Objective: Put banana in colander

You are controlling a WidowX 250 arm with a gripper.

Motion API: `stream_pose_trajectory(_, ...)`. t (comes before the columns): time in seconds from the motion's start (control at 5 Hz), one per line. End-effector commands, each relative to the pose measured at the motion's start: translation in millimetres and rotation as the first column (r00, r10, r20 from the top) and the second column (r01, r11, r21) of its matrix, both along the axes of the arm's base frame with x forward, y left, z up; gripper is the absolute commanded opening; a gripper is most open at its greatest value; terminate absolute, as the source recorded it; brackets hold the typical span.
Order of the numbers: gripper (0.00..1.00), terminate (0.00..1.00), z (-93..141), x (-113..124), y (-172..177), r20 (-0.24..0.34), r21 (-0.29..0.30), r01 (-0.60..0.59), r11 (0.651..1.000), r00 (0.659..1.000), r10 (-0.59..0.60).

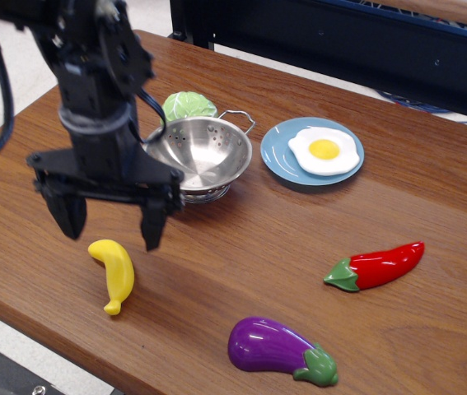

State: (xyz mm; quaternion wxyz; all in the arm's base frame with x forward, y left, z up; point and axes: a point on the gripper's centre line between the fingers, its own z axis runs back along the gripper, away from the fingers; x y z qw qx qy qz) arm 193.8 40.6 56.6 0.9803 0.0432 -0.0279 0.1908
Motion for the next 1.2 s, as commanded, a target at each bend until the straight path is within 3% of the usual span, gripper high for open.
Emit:
stream_pose_trajectory(0.0, 1.00, 0.00, -25, 7, -11, 0.068, 0.078, -0.050, 0.996, 0.997, 0.045)
stream_pose_trajectory(0.2, 1.00, 0.00, -39, 4, -6, 0.096, 0.108, -0.071, 0.992, 0.994, 0.060)
stream_pose_trajectory(0.6, 1.00, 0.00, -49, -1, -6, 0.097, 0.067, -0.061, 0.996, 0.994, 0.054)
stream_pose_trajectory(0.8, 0.00, 0.00, -52, 1, -5, 0.086, 0.050, -0.071, 0.996, 0.994, 0.066)
stream_pose_trajectory(1.0, 0.00, 0.00, -53, 1, -2, 0.076, 0.028, -0.063, 0.998, 0.995, 0.061)
